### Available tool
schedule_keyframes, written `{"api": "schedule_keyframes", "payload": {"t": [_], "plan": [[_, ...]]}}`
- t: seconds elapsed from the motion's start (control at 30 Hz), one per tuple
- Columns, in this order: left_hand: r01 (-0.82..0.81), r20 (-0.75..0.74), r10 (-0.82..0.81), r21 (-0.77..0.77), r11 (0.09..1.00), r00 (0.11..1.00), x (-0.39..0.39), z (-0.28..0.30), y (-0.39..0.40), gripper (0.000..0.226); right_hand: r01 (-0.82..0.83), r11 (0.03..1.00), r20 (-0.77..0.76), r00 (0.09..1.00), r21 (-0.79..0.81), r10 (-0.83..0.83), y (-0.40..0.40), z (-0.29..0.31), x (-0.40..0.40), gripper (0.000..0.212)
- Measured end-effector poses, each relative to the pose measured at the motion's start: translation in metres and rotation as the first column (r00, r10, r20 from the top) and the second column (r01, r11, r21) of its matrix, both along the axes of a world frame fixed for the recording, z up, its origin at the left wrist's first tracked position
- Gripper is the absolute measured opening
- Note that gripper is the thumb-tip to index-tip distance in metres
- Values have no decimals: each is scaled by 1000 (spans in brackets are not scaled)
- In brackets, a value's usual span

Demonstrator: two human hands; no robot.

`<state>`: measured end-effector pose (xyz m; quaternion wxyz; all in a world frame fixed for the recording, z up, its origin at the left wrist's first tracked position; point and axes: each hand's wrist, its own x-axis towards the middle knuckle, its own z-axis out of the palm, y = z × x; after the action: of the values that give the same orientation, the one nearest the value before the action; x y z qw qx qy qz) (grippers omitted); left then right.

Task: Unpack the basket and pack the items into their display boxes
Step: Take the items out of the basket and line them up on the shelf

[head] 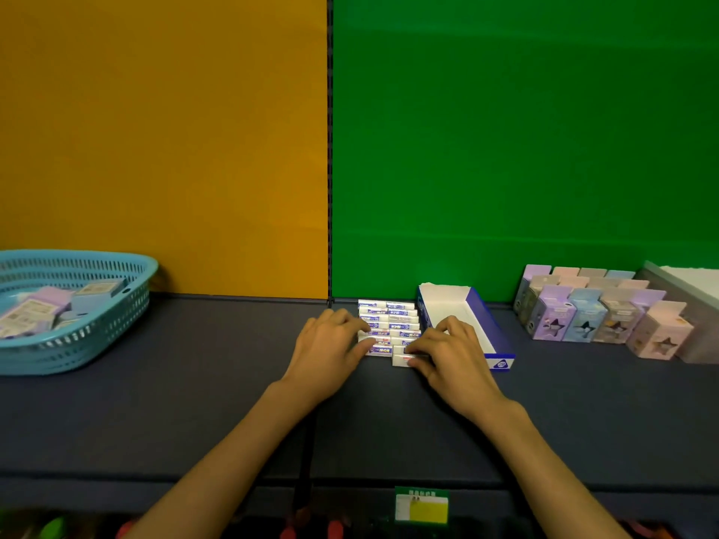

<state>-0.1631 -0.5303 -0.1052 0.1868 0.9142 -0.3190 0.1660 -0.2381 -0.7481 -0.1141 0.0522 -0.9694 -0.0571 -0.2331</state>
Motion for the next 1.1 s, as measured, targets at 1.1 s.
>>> {"api": "schedule_keyframes", "payload": {"t": [1.1], "plan": [[-560, 51, 561, -29, 828, 826, -122, 74, 436, 45, -475, 869, 57, 880, 139, 472, 407, 82, 23, 32]]}}
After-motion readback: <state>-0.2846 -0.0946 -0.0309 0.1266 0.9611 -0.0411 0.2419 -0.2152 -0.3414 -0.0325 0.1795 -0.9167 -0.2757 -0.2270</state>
